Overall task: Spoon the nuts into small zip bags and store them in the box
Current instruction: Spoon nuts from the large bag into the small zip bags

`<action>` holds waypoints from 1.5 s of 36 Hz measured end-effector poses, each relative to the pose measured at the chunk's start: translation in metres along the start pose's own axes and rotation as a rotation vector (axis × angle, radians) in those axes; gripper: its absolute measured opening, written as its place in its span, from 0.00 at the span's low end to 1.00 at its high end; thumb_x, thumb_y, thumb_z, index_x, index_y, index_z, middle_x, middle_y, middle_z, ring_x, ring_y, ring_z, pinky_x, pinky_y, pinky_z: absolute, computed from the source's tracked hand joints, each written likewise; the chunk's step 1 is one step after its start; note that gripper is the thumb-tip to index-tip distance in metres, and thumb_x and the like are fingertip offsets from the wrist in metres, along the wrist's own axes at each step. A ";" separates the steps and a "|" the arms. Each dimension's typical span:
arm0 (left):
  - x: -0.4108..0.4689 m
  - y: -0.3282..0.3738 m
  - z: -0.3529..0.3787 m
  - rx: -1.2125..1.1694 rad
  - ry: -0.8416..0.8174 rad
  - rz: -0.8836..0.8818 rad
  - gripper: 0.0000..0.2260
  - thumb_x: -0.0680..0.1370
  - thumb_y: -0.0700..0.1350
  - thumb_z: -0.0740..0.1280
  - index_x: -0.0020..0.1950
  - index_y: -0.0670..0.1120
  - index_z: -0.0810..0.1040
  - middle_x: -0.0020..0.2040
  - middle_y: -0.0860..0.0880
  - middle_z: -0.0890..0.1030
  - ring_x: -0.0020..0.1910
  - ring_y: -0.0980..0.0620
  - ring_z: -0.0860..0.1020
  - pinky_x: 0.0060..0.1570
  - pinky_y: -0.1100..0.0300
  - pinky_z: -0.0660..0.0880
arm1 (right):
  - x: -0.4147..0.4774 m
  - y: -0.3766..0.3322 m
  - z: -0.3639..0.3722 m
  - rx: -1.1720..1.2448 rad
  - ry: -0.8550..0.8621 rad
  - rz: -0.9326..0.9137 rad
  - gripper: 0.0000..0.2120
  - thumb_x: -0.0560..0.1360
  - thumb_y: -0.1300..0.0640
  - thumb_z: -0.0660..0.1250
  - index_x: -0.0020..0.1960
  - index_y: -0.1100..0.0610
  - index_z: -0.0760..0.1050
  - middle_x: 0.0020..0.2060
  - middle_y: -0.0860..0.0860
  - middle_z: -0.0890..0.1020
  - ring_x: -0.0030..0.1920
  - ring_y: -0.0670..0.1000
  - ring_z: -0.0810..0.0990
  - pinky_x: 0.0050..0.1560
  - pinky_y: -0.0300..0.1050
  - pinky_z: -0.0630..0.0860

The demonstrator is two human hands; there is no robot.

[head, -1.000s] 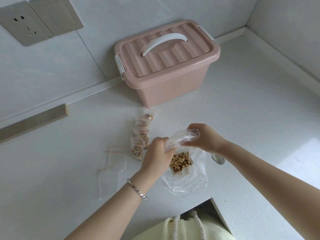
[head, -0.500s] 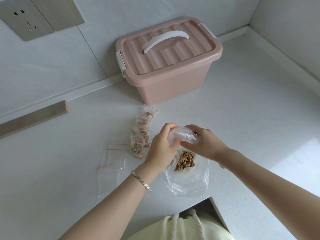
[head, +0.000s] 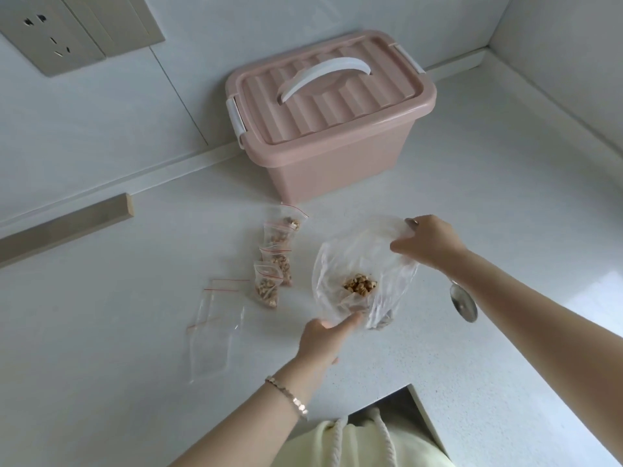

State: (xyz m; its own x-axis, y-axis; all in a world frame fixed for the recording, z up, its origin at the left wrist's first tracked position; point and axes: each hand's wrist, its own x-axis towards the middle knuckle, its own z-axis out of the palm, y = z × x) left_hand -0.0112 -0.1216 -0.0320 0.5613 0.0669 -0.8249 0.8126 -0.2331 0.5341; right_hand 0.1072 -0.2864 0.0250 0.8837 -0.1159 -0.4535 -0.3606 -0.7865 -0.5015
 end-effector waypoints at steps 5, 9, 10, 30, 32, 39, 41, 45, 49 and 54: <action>0.005 0.014 0.006 -0.519 -0.142 -0.158 0.11 0.75 0.42 0.68 0.55 0.39 0.74 0.52 0.43 0.79 0.48 0.48 0.80 0.48 0.56 0.78 | -0.007 0.011 0.003 0.044 -0.035 -0.039 0.19 0.68 0.64 0.68 0.30 0.55 0.58 0.26 0.50 0.64 0.27 0.50 0.63 0.25 0.40 0.57; 0.004 0.034 -0.005 -0.857 -0.180 -0.121 0.05 0.78 0.36 0.61 0.49 0.35 0.75 0.50 0.37 0.80 0.49 0.43 0.79 0.47 0.52 0.79 | -0.015 0.028 0.005 0.148 -0.073 0.010 0.11 0.65 0.70 0.61 0.33 0.57 0.62 0.27 0.52 0.67 0.30 0.53 0.67 0.30 0.42 0.61; 0.004 0.039 -0.008 -0.912 -0.192 -0.103 0.07 0.79 0.35 0.59 0.47 0.34 0.75 0.49 0.37 0.80 0.47 0.43 0.80 0.44 0.52 0.79 | -0.019 0.031 0.006 0.135 -0.086 0.003 0.09 0.66 0.70 0.59 0.35 0.57 0.63 0.27 0.51 0.68 0.30 0.53 0.68 0.29 0.40 0.61; -0.004 0.019 -0.031 0.672 0.203 0.770 0.10 0.77 0.45 0.64 0.58 0.49 0.76 0.52 0.49 0.63 0.30 0.57 0.68 0.32 0.76 0.68 | -0.056 0.045 0.037 -0.034 -0.017 -0.156 0.16 0.76 0.49 0.62 0.34 0.55 0.66 0.30 0.48 0.71 0.27 0.46 0.67 0.28 0.37 0.62; -0.002 0.015 -0.027 0.695 0.152 0.660 0.12 0.77 0.48 0.64 0.60 0.48 0.75 0.52 0.50 0.62 0.33 0.56 0.71 0.37 0.77 0.67 | -0.058 0.046 0.044 -0.127 0.027 -0.269 0.08 0.74 0.56 0.66 0.41 0.56 0.67 0.40 0.50 0.72 0.30 0.43 0.68 0.28 0.34 0.64; -0.004 0.019 -0.011 0.763 0.055 0.591 0.13 0.79 0.44 0.62 0.63 0.50 0.75 0.55 0.45 0.71 0.51 0.44 0.77 0.52 0.61 0.72 | -0.063 0.042 0.062 -0.512 -0.169 -0.591 0.29 0.75 0.67 0.59 0.68 0.42 0.60 0.68 0.50 0.56 0.45 0.47 0.75 0.35 0.37 0.76; -0.001 0.019 -0.010 0.908 0.057 0.579 0.13 0.79 0.41 0.60 0.62 0.49 0.76 0.54 0.46 0.71 0.52 0.43 0.76 0.49 0.59 0.70 | -0.063 0.039 0.063 -0.634 -0.209 -0.547 0.24 0.75 0.67 0.58 0.66 0.46 0.67 0.69 0.51 0.55 0.55 0.51 0.73 0.42 0.40 0.75; 0.007 0.018 -0.008 1.135 0.166 0.532 0.15 0.78 0.37 0.58 0.64 0.44 0.72 0.60 0.44 0.71 0.51 0.43 0.77 0.45 0.56 0.71 | -0.058 0.041 0.066 -0.790 -0.244 -0.426 0.16 0.75 0.65 0.59 0.61 0.55 0.73 0.65 0.53 0.62 0.53 0.51 0.72 0.42 0.41 0.72; 0.012 0.015 -0.006 0.986 0.213 0.459 0.13 0.79 0.48 0.59 0.62 0.46 0.67 0.54 0.46 0.75 0.43 0.47 0.78 0.37 0.57 0.71 | -0.047 0.054 0.068 -0.719 -0.269 -0.303 0.21 0.74 0.66 0.60 0.67 0.57 0.65 0.58 0.51 0.68 0.46 0.50 0.75 0.31 0.37 0.67; 0.023 0.008 -0.011 0.964 0.096 0.316 0.39 0.69 0.55 0.72 0.71 0.55 0.51 0.56 0.45 0.71 0.48 0.46 0.76 0.42 0.57 0.73 | -0.034 0.080 0.064 -0.309 -0.403 -0.118 0.44 0.68 0.59 0.73 0.74 0.53 0.50 0.65 0.53 0.66 0.52 0.51 0.77 0.43 0.39 0.78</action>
State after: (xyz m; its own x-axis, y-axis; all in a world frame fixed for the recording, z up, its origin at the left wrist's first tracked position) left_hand 0.0103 -0.1117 -0.0445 0.7732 -0.0651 -0.6308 0.1770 -0.9331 0.3132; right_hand 0.0298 -0.3062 -0.0467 0.7062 0.1792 -0.6849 -0.1064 -0.9296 -0.3529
